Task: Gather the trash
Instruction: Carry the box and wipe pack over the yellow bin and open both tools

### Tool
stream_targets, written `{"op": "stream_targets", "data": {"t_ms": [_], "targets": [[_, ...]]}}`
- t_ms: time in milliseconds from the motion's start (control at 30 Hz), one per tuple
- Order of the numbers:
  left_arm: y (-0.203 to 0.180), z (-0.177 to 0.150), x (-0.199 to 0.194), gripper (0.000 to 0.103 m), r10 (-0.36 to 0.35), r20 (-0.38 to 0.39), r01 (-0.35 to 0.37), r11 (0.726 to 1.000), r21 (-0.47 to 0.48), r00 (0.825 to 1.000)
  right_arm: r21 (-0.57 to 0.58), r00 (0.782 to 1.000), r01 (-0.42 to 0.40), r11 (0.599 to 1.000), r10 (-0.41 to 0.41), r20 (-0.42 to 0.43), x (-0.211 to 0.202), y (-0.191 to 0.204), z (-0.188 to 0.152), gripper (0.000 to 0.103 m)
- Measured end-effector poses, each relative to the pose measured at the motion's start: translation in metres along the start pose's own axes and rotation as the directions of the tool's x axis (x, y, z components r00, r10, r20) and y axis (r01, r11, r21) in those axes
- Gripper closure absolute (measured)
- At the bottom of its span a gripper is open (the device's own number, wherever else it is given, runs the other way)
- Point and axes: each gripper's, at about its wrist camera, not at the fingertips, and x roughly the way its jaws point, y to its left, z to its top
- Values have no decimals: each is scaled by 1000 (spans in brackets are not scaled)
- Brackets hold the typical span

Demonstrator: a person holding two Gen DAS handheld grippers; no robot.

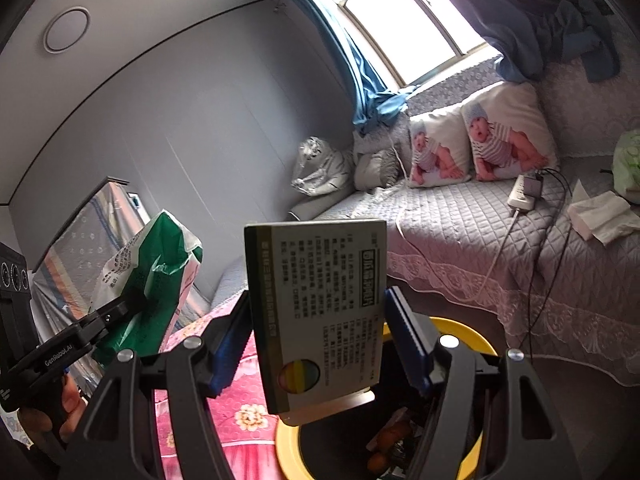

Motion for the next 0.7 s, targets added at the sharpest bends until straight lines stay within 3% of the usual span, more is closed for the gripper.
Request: {"op": "stream_targets", "data": {"t_ms": [433,700], "targets": [[6,-30,77,80,-6,-133,3,1000,-28,991,-11,991,125,992,-125,-53,27,-19,-15,40],[-1,-53,113,79,-20,-193,17,1000,-13,981,-12,976,172,985,-172,-136,51,-30,-30,40]]}}
